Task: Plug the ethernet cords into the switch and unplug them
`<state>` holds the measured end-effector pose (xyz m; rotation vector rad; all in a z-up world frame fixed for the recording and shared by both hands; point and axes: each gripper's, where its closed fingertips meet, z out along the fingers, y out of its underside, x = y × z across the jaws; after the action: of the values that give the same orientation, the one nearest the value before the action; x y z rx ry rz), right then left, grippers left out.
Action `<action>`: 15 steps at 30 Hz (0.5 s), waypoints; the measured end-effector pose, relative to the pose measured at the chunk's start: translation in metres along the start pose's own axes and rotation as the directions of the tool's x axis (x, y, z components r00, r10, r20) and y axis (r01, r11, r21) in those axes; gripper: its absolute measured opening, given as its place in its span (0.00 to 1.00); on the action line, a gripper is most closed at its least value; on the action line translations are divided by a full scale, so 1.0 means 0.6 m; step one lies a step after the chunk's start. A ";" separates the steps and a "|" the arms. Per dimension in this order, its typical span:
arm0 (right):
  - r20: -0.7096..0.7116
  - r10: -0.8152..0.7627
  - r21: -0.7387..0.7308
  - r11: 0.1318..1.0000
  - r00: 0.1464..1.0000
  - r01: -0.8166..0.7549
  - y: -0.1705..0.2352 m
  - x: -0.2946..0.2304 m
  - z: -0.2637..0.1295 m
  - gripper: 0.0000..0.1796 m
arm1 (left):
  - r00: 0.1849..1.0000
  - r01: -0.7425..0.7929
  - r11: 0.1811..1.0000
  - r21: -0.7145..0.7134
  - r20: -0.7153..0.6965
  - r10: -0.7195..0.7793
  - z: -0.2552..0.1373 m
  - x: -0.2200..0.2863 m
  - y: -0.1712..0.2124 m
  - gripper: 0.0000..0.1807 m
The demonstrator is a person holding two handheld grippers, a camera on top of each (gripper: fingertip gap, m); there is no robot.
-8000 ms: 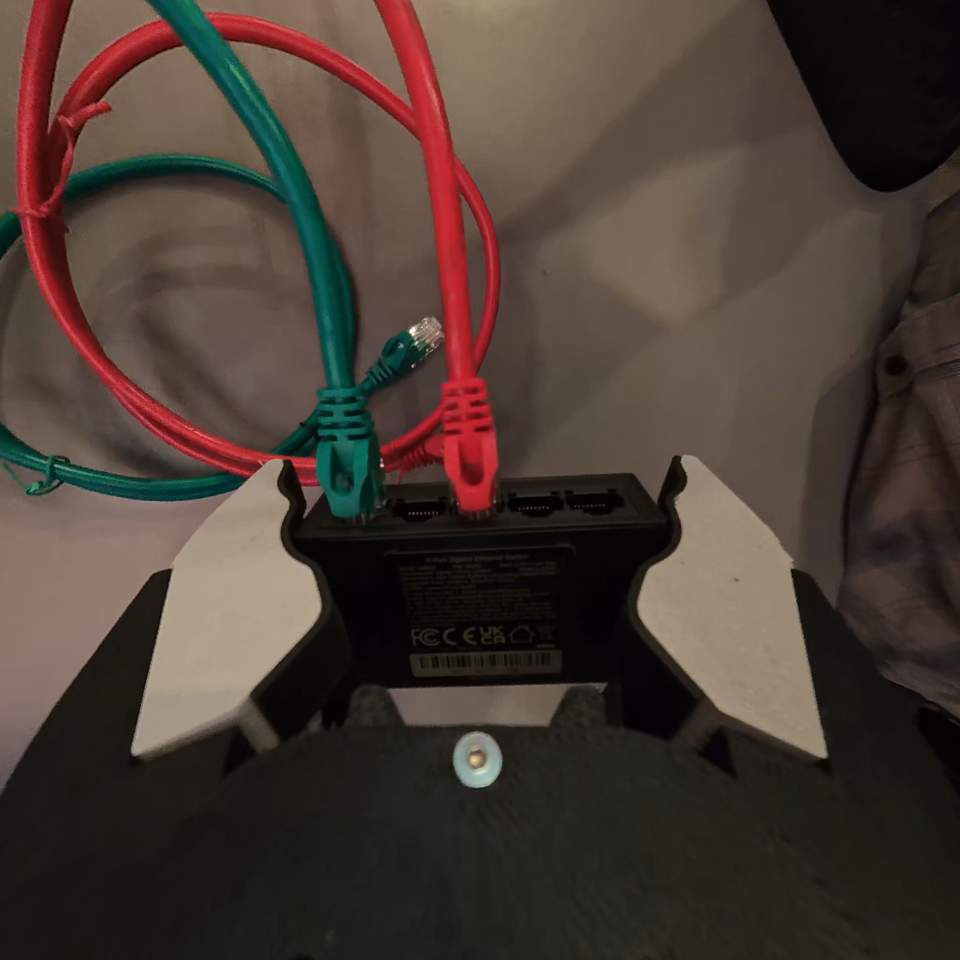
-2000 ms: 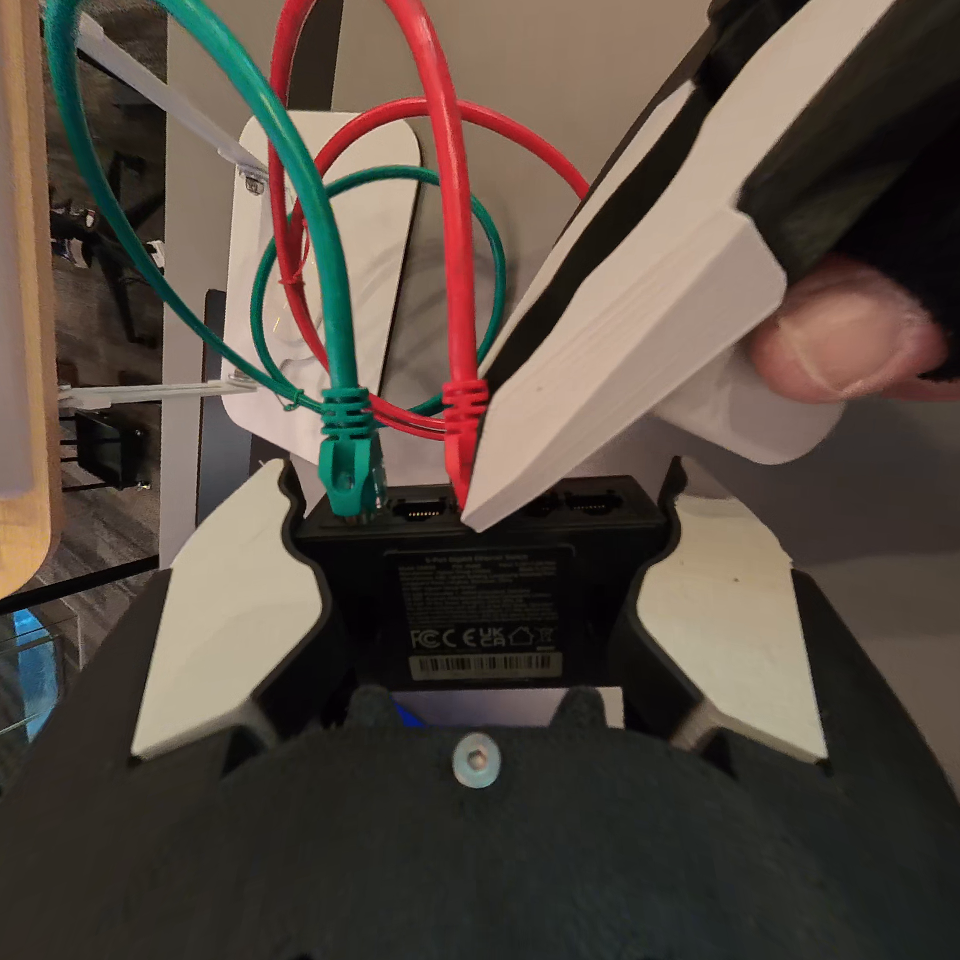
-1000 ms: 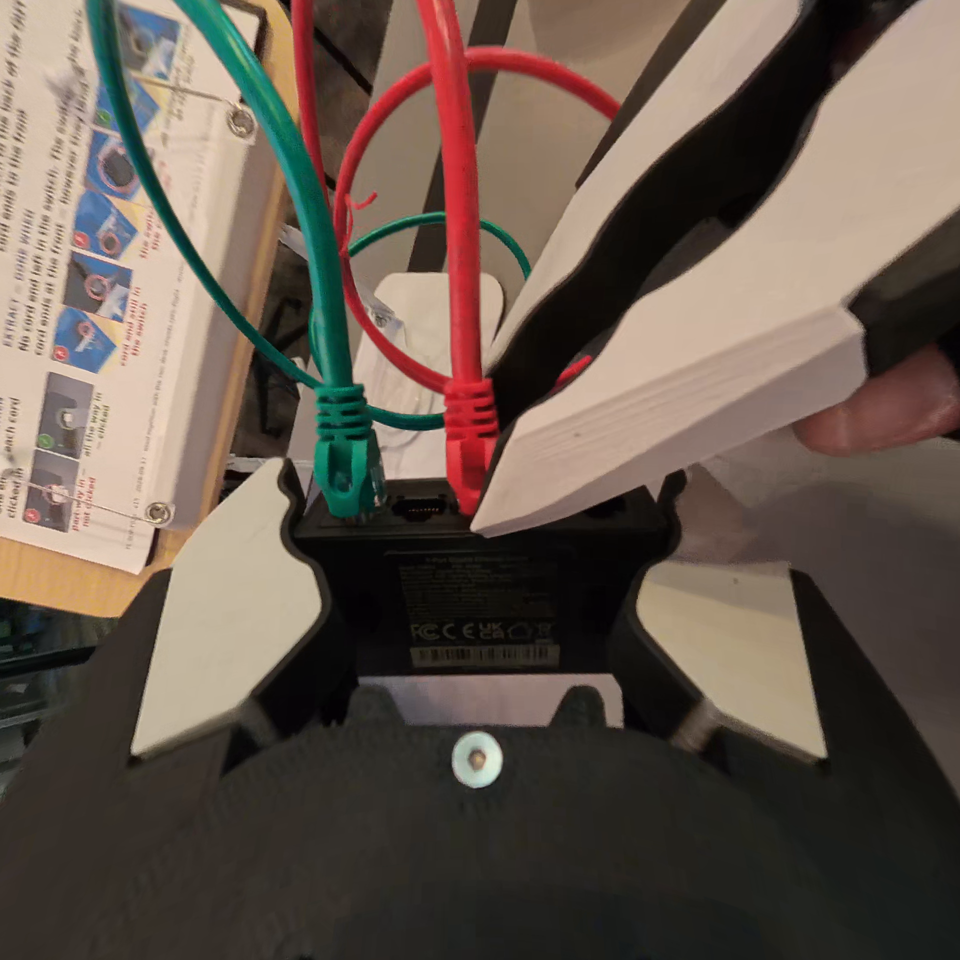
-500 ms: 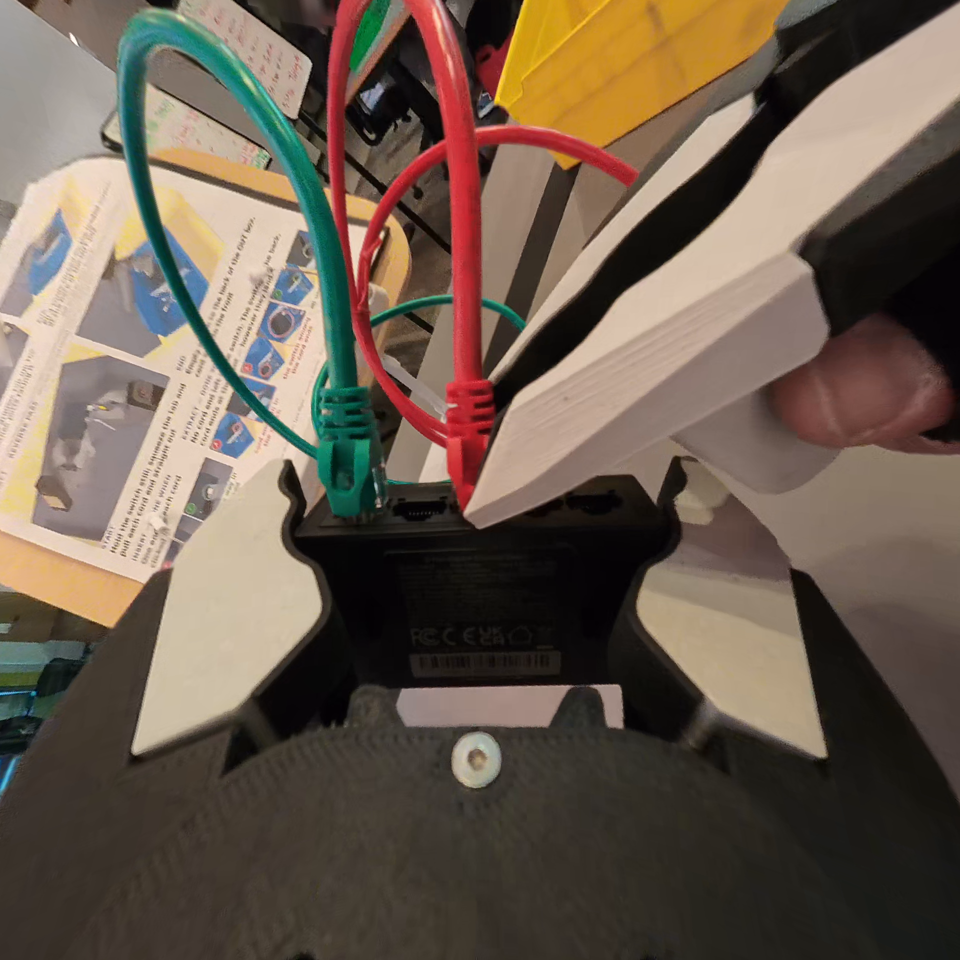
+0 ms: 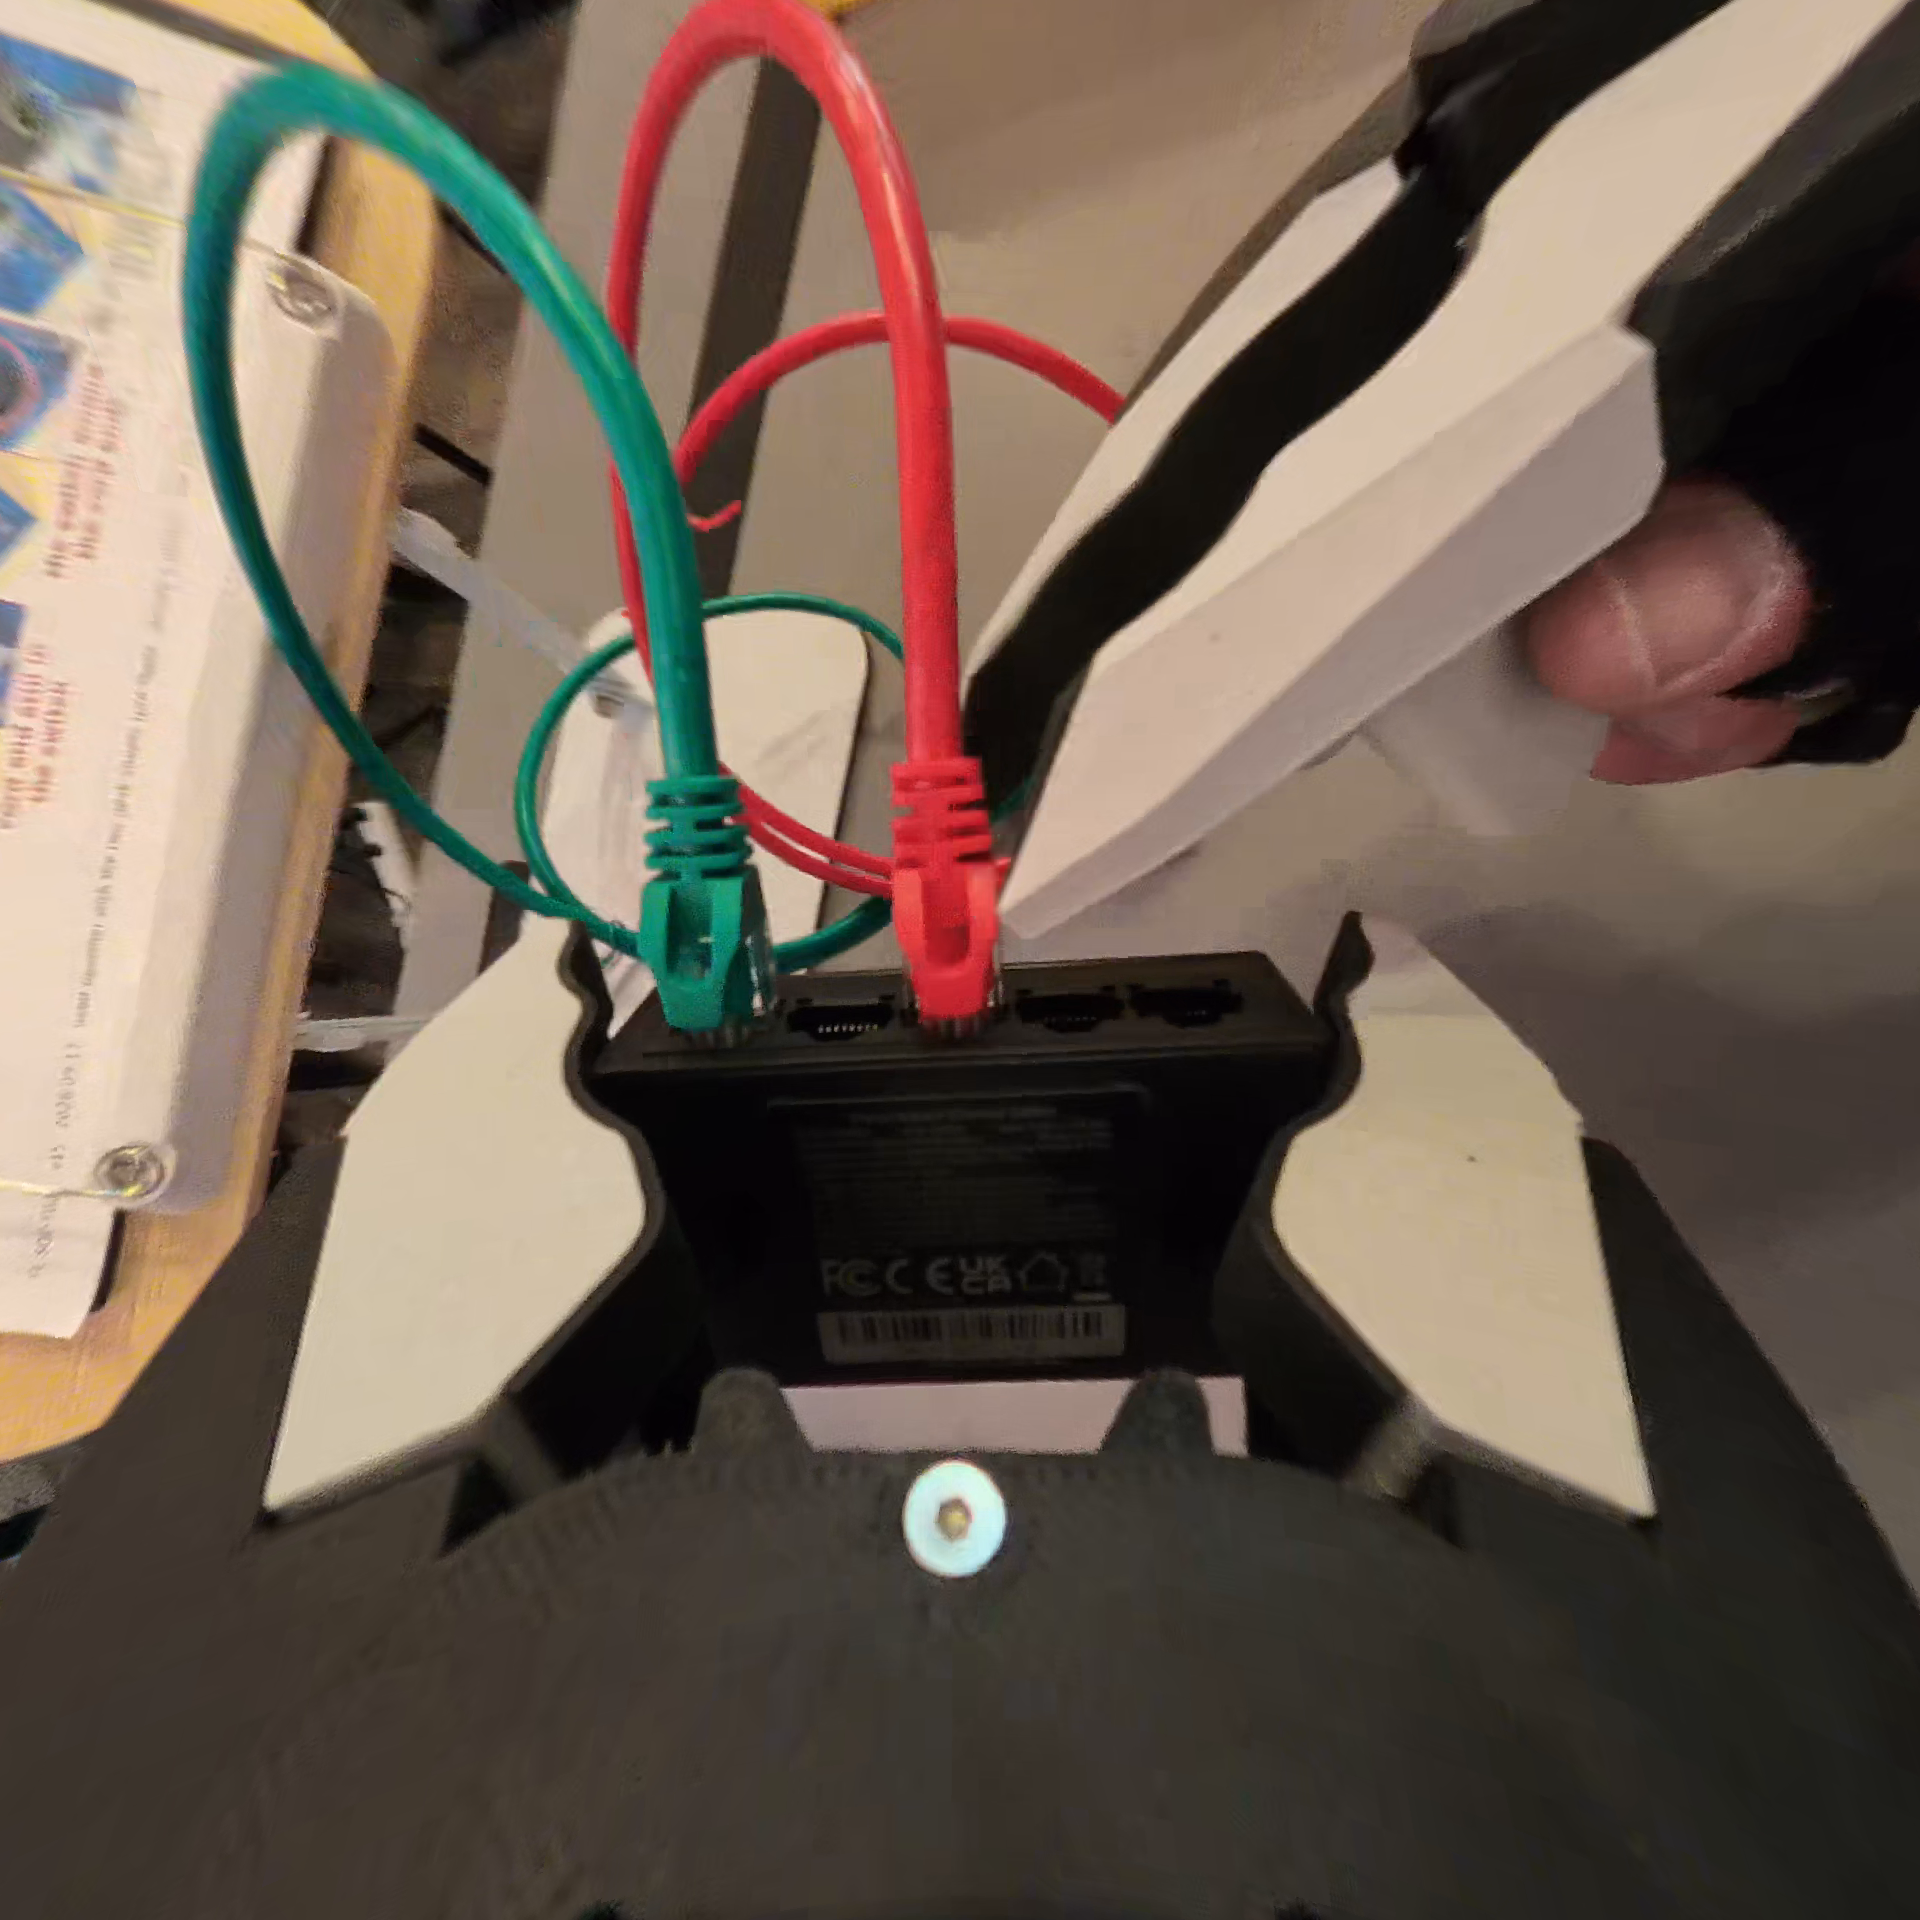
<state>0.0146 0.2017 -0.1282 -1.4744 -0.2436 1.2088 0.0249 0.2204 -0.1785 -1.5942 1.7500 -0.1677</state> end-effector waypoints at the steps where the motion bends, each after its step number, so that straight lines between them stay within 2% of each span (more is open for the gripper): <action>1: 0.008 0.051 0.003 0.999 0.999 -0.051 0.007 0.004 0.002 0.11 | 0.997 -0.001 0.999 -0.039 -0.071 -0.001 0.002 0.007 0.009 0.70; 4: 0.034 0.178 -0.006 0.984 0.984 -0.177 0.026 0.010 0.007 0.12 | 0.979 -0.039 0.994 -0.106 -0.203 0.016 -0.001 0.015 0.017 0.70; 7: 0.046 0.149 -0.044 0.988 0.988 -0.147 0.036 0.005 0.009 0.10 | 0.948 -0.101 0.981 -0.164 -0.316 0.045 -0.006 0.021 0.020 0.70; 11: 0.054 0.002 -0.088 0.996 0.999 0.003 0.028 -0.006 0.004 0.07 | 0.895 -0.121 0.973 -0.197 -0.445 0.021 -0.018 0.020 0.020 0.70; 15: -0.015 -0.250 -0.172 0.954 0.968 0.244 0.030 -0.004 0.005 0.06 | 0.876 -0.151 0.964 -0.218 -0.481 0.028 -0.022 0.007 0.022 0.70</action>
<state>0.0028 0.1961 -0.1410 -1.5583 -0.5020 0.9766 0.0068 0.2144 -0.1781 -1.7474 2.2974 -0.3271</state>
